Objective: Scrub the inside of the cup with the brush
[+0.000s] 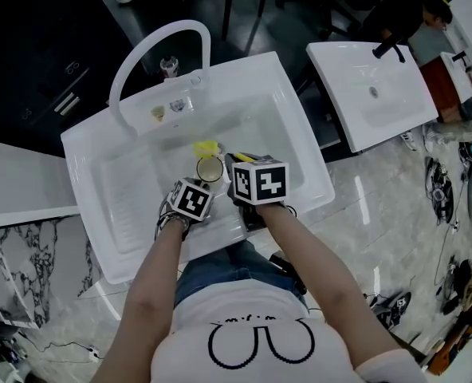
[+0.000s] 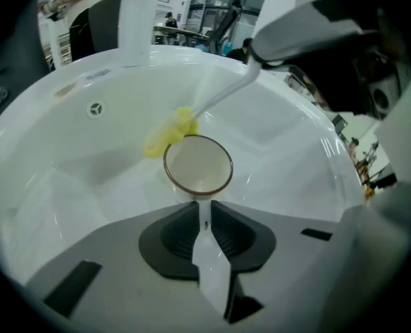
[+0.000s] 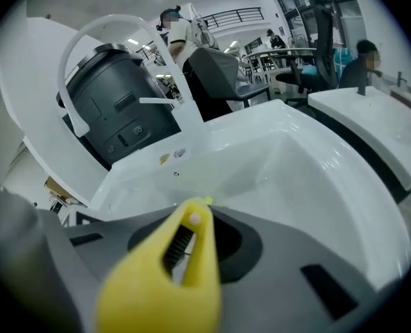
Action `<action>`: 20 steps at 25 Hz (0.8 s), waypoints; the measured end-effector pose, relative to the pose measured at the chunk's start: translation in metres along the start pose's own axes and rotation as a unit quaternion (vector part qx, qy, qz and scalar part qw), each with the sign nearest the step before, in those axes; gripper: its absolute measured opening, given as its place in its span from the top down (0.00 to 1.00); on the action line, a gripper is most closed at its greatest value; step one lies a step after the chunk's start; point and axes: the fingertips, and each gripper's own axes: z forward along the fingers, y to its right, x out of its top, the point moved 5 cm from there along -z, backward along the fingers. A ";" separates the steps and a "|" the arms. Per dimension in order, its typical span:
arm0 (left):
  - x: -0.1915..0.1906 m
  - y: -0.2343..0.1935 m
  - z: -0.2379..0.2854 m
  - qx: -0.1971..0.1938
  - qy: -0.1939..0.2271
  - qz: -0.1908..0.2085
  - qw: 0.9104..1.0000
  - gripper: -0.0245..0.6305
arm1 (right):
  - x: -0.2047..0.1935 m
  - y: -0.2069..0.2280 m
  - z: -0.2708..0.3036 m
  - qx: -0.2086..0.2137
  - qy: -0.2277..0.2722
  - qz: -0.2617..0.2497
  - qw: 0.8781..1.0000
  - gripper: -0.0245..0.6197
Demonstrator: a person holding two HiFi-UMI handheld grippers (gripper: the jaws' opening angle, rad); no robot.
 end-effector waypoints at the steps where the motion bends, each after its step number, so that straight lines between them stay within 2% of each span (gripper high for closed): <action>1: -0.001 0.003 0.000 0.007 -0.007 0.029 1.000 0.87 | -0.002 0.004 0.003 -0.004 -0.015 0.007 1.000 0.90; 4: -0.005 0.013 0.001 0.023 -0.024 0.112 0.993 0.87 | -0.010 0.018 0.013 -0.012 -0.055 0.040 0.998 0.90; 9: -0.008 0.020 0.003 0.041 -0.040 0.182 0.982 0.87 | -0.017 0.032 0.024 -0.017 -0.071 0.086 0.994 0.90; 13: -0.013 0.019 0.007 0.027 -0.052 0.171 0.984 0.87 | -0.020 0.031 0.014 -0.014 -0.051 0.115 0.992 0.90; 17: -0.018 0.017 0.013 0.008 -0.067 0.158 0.985 0.87 | -0.027 0.021 -0.017 -0.018 -0.012 0.130 0.991 0.90; 20: -0.016 0.016 0.019 -0.001 -0.066 0.146 0.987 0.87 | -0.034 0.018 -0.040 -0.026 0.022 0.163 0.986 0.90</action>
